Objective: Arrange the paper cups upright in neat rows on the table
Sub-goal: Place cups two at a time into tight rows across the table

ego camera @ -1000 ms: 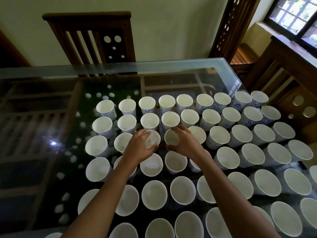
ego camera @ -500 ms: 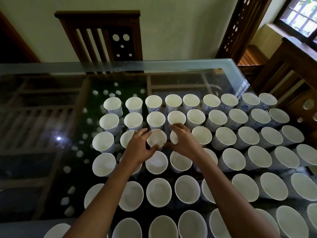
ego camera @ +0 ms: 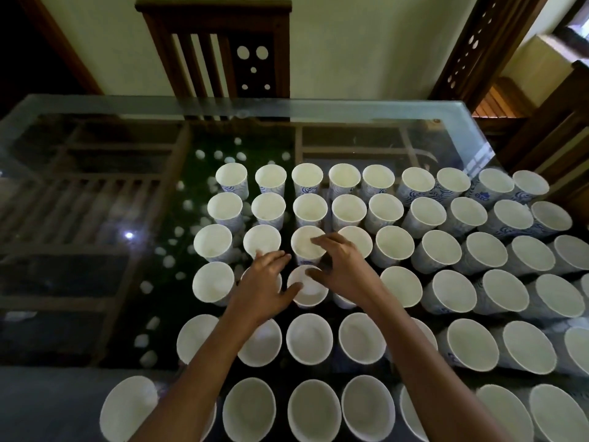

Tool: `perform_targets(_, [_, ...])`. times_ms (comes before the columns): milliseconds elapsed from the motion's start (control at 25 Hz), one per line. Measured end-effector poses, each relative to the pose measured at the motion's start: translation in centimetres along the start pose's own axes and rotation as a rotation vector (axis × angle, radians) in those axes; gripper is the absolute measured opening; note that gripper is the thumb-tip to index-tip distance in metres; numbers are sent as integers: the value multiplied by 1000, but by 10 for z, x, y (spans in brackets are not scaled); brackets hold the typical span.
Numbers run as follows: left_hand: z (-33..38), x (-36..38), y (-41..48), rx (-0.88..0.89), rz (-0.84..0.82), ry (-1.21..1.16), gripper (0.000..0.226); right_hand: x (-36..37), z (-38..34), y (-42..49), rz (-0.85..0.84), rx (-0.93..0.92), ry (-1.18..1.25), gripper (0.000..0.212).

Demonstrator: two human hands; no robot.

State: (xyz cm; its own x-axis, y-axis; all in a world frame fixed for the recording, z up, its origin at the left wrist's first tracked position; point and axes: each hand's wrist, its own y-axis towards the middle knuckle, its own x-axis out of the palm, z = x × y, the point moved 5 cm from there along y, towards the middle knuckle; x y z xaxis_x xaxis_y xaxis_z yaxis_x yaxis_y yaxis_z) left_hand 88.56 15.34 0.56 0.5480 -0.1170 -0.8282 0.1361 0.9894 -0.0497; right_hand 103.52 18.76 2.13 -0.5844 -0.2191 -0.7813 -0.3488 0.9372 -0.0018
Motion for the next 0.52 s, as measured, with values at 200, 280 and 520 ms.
perform_targets(200, [10, 13, -10, 39, 1, -5, 65, -13, 18, -43, 60, 102, -15, 58])
perform_targets(280, [14, 17, -13, 32, -6, -7, 66, -20, 29, -56, 85, 142, -24, 58])
perform_targets(520, [21, 21, -13, 39, 13, 6, 66, -40, 61, -81, 194, 307, -31, 61])
